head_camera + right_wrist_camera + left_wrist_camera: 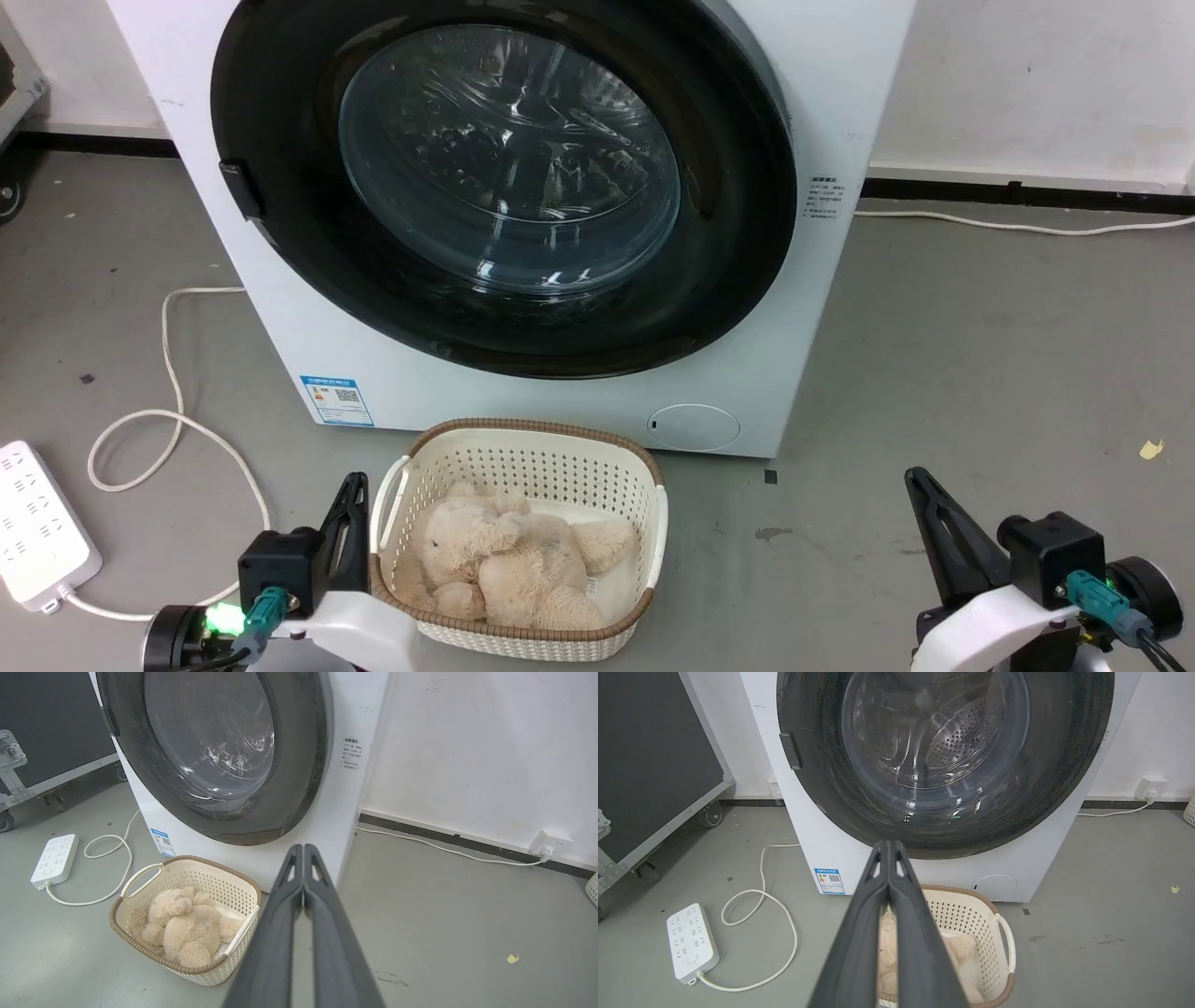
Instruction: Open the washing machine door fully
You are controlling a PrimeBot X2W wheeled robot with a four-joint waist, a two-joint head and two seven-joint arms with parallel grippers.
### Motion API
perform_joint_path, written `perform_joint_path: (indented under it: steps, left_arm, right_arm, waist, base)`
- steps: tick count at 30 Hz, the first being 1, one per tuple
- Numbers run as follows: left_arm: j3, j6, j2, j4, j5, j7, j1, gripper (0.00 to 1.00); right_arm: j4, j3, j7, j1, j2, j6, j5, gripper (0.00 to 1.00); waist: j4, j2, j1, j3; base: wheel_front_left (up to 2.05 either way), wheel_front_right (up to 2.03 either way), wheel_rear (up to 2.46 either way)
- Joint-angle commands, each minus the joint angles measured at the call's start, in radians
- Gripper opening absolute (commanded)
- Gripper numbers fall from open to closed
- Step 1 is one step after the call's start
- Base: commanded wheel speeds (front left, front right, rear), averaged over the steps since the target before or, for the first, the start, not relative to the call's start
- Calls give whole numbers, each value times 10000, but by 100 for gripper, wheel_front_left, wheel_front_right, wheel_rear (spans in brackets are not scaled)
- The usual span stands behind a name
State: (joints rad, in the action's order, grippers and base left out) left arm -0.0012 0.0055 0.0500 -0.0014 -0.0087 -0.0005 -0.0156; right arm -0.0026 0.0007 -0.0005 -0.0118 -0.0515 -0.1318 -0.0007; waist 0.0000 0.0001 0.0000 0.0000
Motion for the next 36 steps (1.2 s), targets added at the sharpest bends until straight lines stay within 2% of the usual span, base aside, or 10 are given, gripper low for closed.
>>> perform_joint_path:
  steps: [1,36]
  left_arm:
    - [12,-55,3,14,87,5,156,0]
    - [12,-55,3,14,87,5,156,0]
  right_arm:
    - [26,-7,5,118,13,11,7,0]
    - [26,-7,5,118,13,11,7,0]
  waist:
    - [0,-1,0,0]
    - [0,-1,0,0]
  base:
    - [0,0,0]
    - [0,0,0]
